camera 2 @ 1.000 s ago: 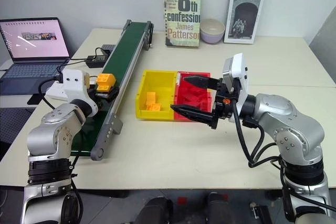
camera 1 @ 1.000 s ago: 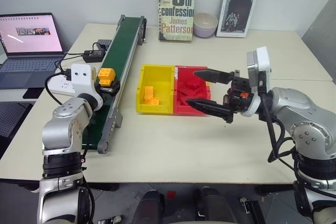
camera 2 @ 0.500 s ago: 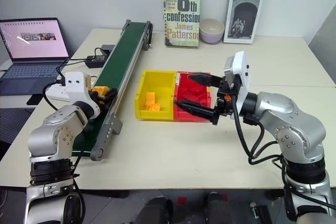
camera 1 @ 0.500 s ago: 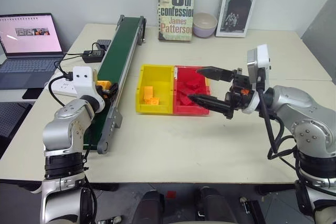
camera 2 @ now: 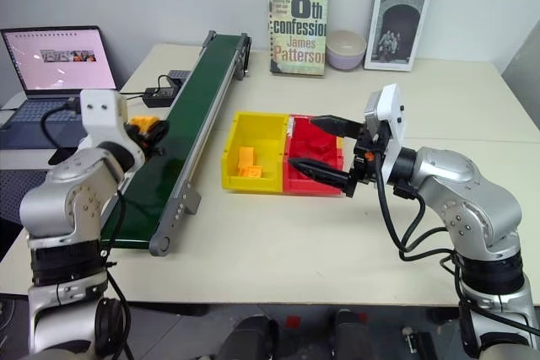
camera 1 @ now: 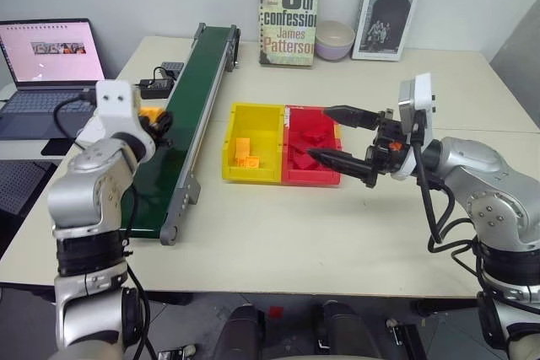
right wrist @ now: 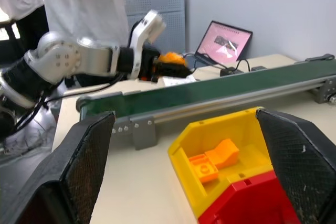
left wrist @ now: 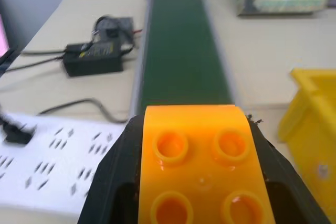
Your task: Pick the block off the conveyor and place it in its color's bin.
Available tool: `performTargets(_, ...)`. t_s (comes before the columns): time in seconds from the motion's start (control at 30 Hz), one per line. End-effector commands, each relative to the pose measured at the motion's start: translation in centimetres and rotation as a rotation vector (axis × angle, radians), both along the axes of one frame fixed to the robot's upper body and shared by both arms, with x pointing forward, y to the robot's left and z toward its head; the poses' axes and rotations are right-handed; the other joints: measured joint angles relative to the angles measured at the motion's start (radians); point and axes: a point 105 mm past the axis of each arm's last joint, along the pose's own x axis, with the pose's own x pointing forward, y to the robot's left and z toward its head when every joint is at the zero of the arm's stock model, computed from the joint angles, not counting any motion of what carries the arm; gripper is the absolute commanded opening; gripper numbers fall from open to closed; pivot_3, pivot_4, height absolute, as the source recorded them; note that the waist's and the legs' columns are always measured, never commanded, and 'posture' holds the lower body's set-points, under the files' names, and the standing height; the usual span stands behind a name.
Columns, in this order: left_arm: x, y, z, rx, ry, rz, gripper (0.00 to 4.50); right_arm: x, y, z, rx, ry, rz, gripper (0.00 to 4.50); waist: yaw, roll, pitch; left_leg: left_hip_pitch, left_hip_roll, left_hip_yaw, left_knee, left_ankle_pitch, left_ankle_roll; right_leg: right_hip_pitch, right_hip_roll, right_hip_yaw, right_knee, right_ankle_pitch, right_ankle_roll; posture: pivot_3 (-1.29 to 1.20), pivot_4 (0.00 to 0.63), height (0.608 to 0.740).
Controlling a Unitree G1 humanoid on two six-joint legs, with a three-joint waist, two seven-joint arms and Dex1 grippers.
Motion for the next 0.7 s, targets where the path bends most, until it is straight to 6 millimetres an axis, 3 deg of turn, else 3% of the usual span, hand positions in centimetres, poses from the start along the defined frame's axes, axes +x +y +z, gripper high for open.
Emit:
performTargets(0.03, 1.0, -5.6, 1.5, 0.093, -0.030, -0.270, 1.55, -0.8, -0.9, 0.7, -0.051, -0.091, -0.034, 4.50, 0.005, 0.000, 0.000, 0.000, 0.000, 0.000, 0.000, 0.000, 0.000, 0.000, 0.000, 0.000, 0.000, 0.000, 0.000, 0.00, 0.150, 0.740)
performTargets(0.23, 2.1, -10.8, -0.5, 0.212, 0.019, -0.518, 1.55, -1.5, -1.1, -0.2, -0.118, -0.099, -0.076, 4.50, -0.003, 0.000, 0.000, 0.001, 0.000, 0.003, -0.001, 0.000, 0.000, -0.001, 0.001, 0.001, 0.000, 0.000, 0.000, 0.00, 0.150, 0.740)
performTargets(0.43, 2.8, -11.9, -3.1, 0.298, 0.113, -0.621, 1.55, -2.3, -1.1, -0.5, -0.134, -0.082, -0.116, 4.50, -0.011, 0.000, 0.000, 0.000, 0.002, 0.001, -0.001, 0.000, 0.000, -0.001, 0.002, 0.000, 0.001, 0.000, 0.000, 0.00, 0.150, 0.740)
performTargets(0.7, 3.4, -11.9, -2.3, 0.310, 0.079, -0.636, 3.31, -2.6, -1.1, -0.6, -0.119, -0.065, -0.149, 4.50, -0.008, 0.000, 0.000, 0.000, 0.001, 0.002, 0.000, 0.000, 0.000, -0.001, 0.001, 0.000, 0.000, 0.000, 0.001, 0.00, 0.150, 0.740)
